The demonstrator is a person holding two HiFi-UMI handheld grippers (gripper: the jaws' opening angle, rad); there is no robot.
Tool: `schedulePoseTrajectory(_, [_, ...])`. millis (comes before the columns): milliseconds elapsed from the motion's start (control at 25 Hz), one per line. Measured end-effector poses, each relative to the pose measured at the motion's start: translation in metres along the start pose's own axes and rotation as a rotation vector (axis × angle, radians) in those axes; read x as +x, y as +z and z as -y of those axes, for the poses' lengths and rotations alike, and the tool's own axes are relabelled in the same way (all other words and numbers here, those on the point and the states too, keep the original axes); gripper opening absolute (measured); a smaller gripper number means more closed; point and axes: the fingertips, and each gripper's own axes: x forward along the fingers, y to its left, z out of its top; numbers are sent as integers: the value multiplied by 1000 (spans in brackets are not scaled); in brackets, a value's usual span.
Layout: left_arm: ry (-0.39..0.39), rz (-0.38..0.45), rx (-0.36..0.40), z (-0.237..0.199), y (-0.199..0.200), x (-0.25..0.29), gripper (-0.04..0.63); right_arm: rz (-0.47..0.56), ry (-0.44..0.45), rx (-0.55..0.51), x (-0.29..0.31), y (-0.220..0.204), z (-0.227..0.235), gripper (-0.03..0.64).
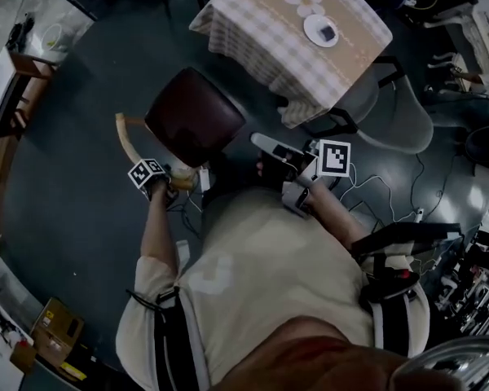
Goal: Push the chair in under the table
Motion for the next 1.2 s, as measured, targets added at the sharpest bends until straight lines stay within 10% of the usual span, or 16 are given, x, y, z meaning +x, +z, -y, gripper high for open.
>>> schedulePoseTrajectory(1200, [3,-37,104,27,-2,-4,161,-48,-19,7,16,3,-1,12])
